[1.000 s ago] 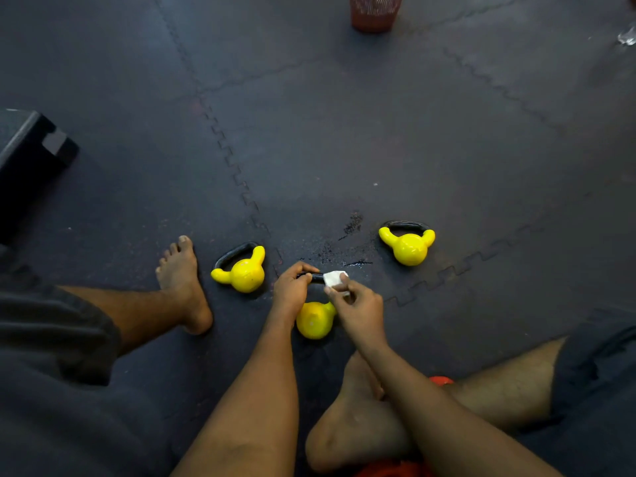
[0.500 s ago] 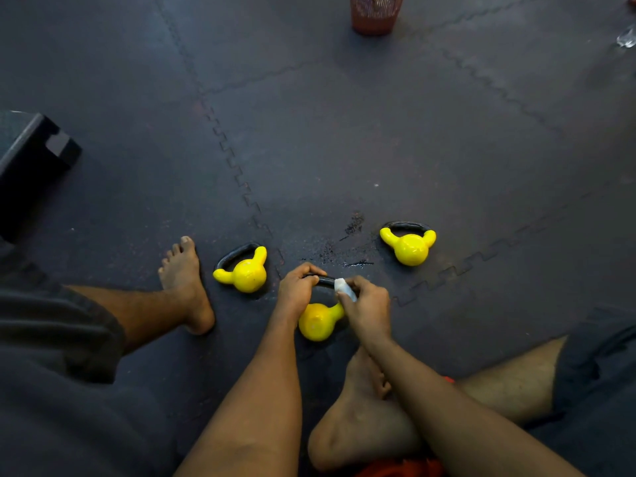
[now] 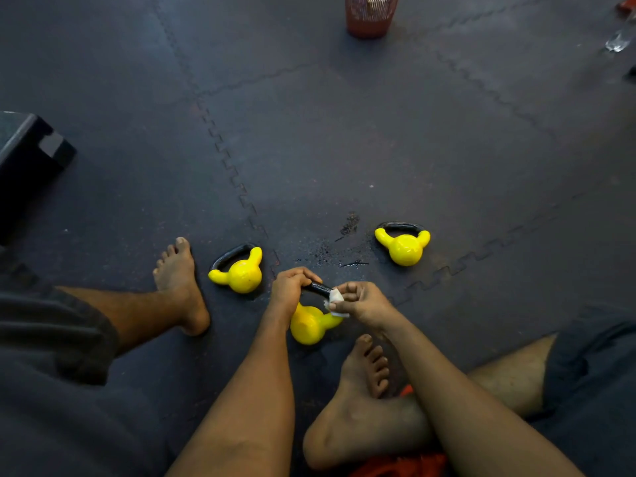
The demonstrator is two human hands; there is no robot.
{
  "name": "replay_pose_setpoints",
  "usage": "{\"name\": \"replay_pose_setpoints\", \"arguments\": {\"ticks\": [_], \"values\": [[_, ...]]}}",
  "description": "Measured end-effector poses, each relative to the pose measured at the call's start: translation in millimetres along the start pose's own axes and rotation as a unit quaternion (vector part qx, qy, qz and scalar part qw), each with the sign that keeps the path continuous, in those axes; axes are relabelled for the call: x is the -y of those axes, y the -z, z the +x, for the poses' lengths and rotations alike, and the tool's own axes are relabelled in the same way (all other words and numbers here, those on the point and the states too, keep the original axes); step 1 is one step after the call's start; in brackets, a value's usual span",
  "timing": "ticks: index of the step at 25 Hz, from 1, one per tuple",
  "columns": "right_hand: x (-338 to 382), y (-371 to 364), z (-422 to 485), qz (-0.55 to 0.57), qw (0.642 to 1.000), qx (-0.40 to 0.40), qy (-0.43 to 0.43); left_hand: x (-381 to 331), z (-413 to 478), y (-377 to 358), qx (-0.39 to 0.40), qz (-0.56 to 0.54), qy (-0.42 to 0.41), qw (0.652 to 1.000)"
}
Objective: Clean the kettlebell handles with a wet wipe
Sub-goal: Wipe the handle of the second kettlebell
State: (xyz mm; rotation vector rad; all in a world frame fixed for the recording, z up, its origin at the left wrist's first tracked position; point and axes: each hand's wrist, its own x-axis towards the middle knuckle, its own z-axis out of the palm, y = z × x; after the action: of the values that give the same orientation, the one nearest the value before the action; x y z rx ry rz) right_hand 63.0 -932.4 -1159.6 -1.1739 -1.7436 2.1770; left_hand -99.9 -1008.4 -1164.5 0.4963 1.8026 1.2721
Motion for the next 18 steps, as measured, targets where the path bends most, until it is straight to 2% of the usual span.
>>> {"name": "replay_pose_setpoints", "arguments": {"ticks": [2, 4, 6, 7, 8, 9, 11, 12, 13, 15, 16, 18], "values": [[7, -10, 2, -0.133, 0.983, -0.126, 0.005, -2, 1, -4, -0.026, 0.024, 0.01, 0.999], [7, -29, -5, -0.264, 0.924, -0.276, 0.024, -2, 1, -12, -0.039, 0.072, 0.014, 0.997], [1, -48, -14, -0.32, 0.877, -0.356, 0.034, -1, -1, -19, -0.045, 0.105, 0.008, 0.993], [-3, -49, -15, -0.319, 0.872, -0.369, 0.047, -1, -2, -21, -0.048, 0.116, 0.003, 0.992], [-6, -44, -12, -0.291, 0.887, -0.354, 0.057, -1, -2, -21, -0.05, 0.122, 0.001, 0.991], [-6, -33, -7, -0.232, 0.92, -0.31, 0.066, -1, 0, -18, -0.047, 0.122, 0.002, 0.991], [-3, -8, -2, -0.076, 0.985, -0.144, 0.047, -2, 2, -11, -0.023, 0.084, 0.011, 0.996], [-1, 1, -2, -0.003, 0.998, -0.062, 0.033, -2, 1, -7, -0.008, 0.054, 0.01, 0.998], [0, 4, -4, 0.046, 0.999, -0.002, 0.014, -3, 0, -3, 0.002, 0.027, 0.007, 1.0], [0, 1, -10, 0.067, 0.995, 0.069, -0.015, -5, -5, 2, 0.01, -0.01, -0.004, 1.0], [-1, -1, -11, 0.06, 0.994, 0.088, -0.017, -5, -7, 2, 0.008, -0.019, -0.005, 1.0], [1, -5, -8, 0.037, 0.997, 0.074, -0.003, -3, -6, 3, -0.016, -0.025, 0.004, 1.0]]}}
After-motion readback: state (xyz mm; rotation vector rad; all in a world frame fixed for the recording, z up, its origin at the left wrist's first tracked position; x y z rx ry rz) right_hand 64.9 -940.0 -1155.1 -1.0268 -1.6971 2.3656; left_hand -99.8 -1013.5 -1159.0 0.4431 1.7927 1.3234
